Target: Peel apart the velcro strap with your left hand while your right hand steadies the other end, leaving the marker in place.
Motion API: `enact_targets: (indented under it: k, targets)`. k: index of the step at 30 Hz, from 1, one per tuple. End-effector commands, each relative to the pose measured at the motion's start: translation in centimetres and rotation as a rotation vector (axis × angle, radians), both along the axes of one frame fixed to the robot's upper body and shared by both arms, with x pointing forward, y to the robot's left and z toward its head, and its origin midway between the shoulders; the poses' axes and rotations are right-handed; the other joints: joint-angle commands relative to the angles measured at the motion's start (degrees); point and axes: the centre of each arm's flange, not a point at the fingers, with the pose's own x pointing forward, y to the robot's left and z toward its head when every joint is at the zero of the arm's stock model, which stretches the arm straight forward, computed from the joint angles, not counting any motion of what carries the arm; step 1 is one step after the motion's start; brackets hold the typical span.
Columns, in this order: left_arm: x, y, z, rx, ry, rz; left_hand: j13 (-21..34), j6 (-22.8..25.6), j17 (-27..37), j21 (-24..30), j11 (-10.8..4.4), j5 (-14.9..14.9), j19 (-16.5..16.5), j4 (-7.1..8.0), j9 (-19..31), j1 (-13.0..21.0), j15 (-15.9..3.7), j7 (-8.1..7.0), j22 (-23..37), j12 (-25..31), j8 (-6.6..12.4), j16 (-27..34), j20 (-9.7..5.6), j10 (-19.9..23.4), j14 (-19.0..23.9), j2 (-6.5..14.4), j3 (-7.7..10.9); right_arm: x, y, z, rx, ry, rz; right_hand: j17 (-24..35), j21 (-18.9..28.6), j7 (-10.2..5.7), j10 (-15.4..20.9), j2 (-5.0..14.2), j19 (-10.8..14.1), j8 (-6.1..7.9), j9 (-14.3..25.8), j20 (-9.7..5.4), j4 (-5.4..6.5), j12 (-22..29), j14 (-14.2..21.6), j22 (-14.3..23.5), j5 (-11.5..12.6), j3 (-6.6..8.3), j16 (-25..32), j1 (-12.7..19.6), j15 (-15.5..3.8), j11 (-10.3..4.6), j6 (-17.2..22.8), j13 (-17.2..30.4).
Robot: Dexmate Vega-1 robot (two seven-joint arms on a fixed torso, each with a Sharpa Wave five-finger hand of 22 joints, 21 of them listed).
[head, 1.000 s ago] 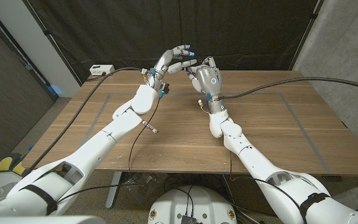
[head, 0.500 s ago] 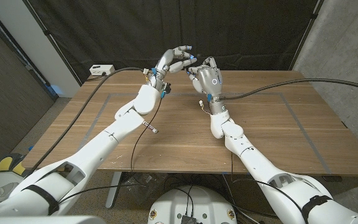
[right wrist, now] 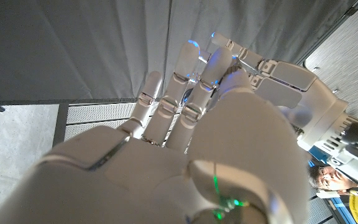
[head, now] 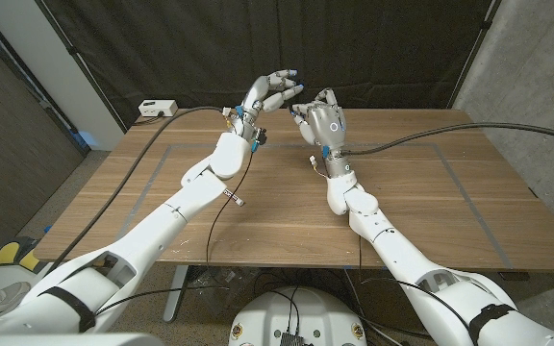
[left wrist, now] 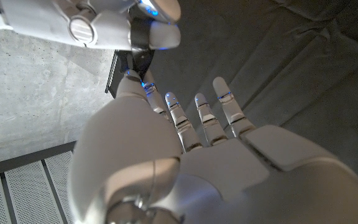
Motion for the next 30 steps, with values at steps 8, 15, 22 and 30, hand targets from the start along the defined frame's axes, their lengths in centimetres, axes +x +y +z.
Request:
enact_targets:
  k: [8,15,22,30]
  targets:
    - [-0.6,-0.5,-0.9,-0.17,-0.036,0.034,0.6,9.9,0.1,2.4,-0.48,-4.4,2.5,-2.85,0.4,6.0,-9.75,10.65,-0.3,2.5,1.39,0.0,-2.97,6.7,4.4,1.0,5.36,0.0,-0.3,-0.2,0.083,0.031,0.032,0.3,-0.5,2.34,0.3,-0.29,0.7,0.18,0.0,-5.79,-0.64,0.6,-0.1,0.0,0.9,0.13,0.2,1.2,-4.92,0.74,1.9,0.6]
    - [-1.0,-0.6,-1.5,-0.242,-0.03,0.081,1.4,10.2,0.2,3.1,-0.53,-4.3,3.5,-4.88,2.2,9.0,-9.99,15.4,-0.4,4.0,1.54,-1.0,-4.58,8.7,5.3,0.8,8.52,0.0,-0.4,-0.3,0.24,0.07,0.046,0.0,-0.6,2.86,-2.1,0.45,0.9,-0.38,0.0,-4.24,-0.78,-0.4,-1.0,0.1,1.3,0.83,-0.8,2.0,-4.95,1.01,0.2,0.3]
    - [-1.9,-0.9,-1.5,-0.241,-0.07,0.109,1.8,10.5,0.4,3.4,-0.51,-4.2,3.4,-5.53,3.4,10.0,-9.93,17.04,-0.4,4.4,2.07,-1.8,-4.64,8.4,4.6,0.7,10.04,0.0,-0.9,-0.1,0.371,0.094,0.076,-0.6,-0.1,3.1,-3.2,1.82,2.0,-0.59,0.3,-3.62,-0.27,-1.6,-1.0,0.2,0.4,1.71,-1.3,1.5,-4.94,1.57,-2.0,-0.9]
    - [-2.5,-1.2,-1.6,-0.253,-0.097,0.132,2.3,12.1,0.5,3.7,-0.59,-4.5,3.4,-6.03,4.4,10.5,-9.92,19.0,-0.4,5.5,3.19,-2.2,-5.22,9.9,4.7,0.1,11.11,-0.5,-1.6,0.3,0.51,0.094,0.119,-1.2,0.5,2.95,-3.4,2.46,2.0,-0.49,0.6,-3.31,0.0,-1.8,-0.7,0.4,-0.6,2.3,-1.5,1.3,-4.89,1.81,-3.0,-1.3]
